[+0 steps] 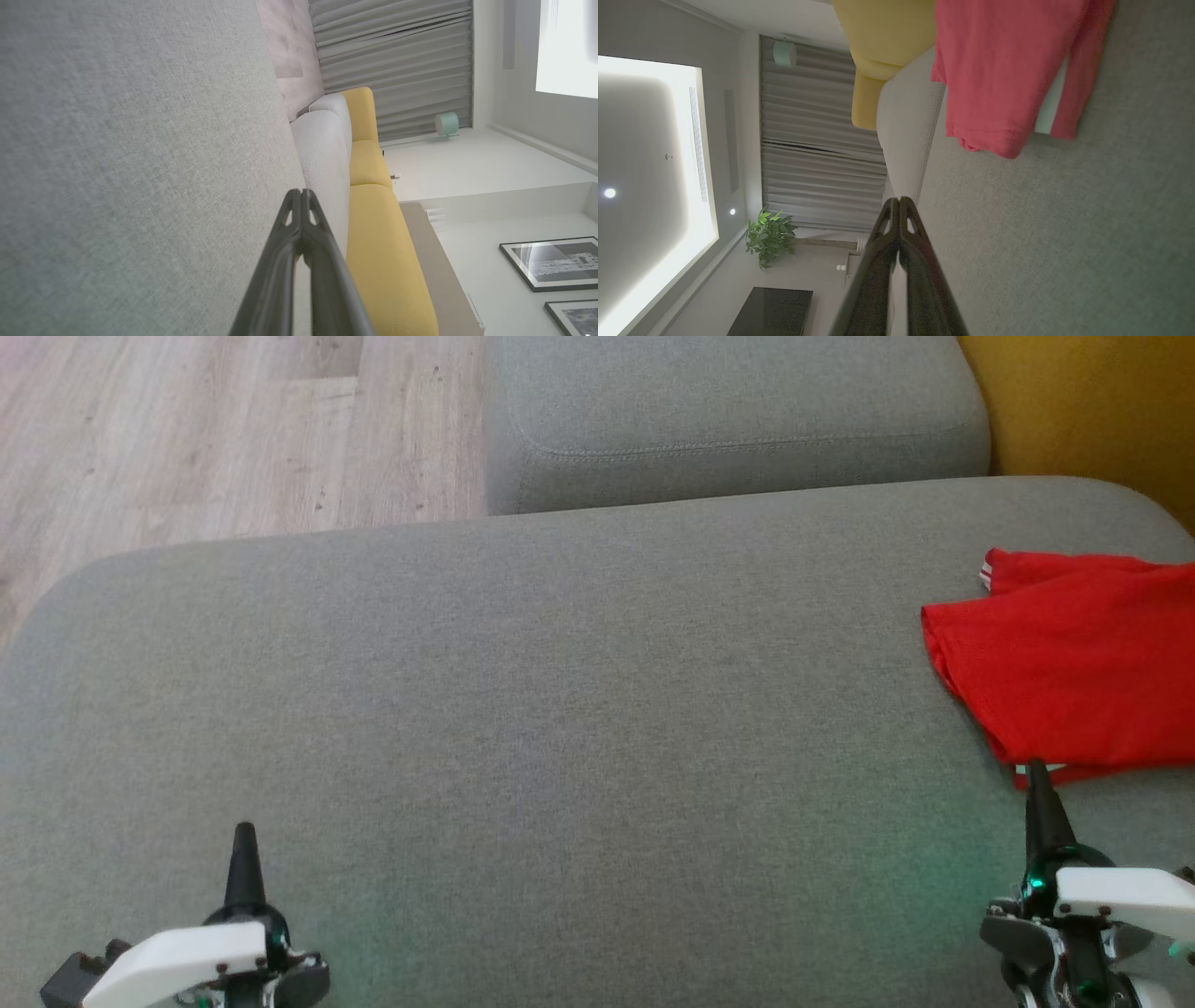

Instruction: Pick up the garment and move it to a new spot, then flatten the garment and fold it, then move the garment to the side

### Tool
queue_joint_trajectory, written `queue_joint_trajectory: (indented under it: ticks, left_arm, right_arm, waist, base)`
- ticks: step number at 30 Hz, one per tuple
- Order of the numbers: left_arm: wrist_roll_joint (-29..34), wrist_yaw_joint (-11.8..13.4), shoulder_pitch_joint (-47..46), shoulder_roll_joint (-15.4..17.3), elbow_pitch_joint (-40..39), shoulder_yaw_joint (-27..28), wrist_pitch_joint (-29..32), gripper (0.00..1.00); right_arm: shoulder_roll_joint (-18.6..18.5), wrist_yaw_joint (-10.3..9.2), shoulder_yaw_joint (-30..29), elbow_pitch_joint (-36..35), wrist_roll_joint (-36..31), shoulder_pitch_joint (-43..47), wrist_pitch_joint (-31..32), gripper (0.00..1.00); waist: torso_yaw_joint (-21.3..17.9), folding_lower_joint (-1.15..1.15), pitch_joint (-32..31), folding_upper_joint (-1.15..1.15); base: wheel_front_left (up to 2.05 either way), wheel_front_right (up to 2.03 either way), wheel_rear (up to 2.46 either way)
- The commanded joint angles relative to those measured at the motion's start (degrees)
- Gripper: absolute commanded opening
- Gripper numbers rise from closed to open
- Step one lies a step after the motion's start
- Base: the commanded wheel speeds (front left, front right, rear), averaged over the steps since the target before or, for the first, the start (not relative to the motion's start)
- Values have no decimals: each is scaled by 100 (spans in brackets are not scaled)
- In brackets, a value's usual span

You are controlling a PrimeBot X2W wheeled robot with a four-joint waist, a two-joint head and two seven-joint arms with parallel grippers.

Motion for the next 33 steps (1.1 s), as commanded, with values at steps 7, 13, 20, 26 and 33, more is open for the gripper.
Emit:
queue_joint_trajectory:
  ticks: [7,13,20,26,33]
  left_arm:
    - [-482,-85,-457,68,-110,282,132,0]
    - [-865,-119,-567,63,-65,366,238,0]
    - [-1134,-143,-647,55,-31,434,319,0]
    - [-1121,-143,-649,44,-30,449,331,0]
    - [-1107,-143,-650,32,-30,466,345,0]
  right_arm:
    - [-117,36,33,-167,528,-417,129,0]
    - [-115,38,-13,-158,935,-517,231,0]
    - [-110,40,-51,-151,1222,-590,310,0]
    - [-102,40,-64,-150,1212,-591,320,0]
    - [-92,40,-77,-149,1201,-592,331,0]
  waist:
    - [-19,0,36,0]
    - [-37,0,69,0]
    - [-49,0,94,0]
    - [-49,0,94,0]
    - [-49,0,93,0]
  base:
    - [0,0,0]
    - [0,0,0]
    - [0,0,0]
    - [0,0,0]
    - [0,0,0]
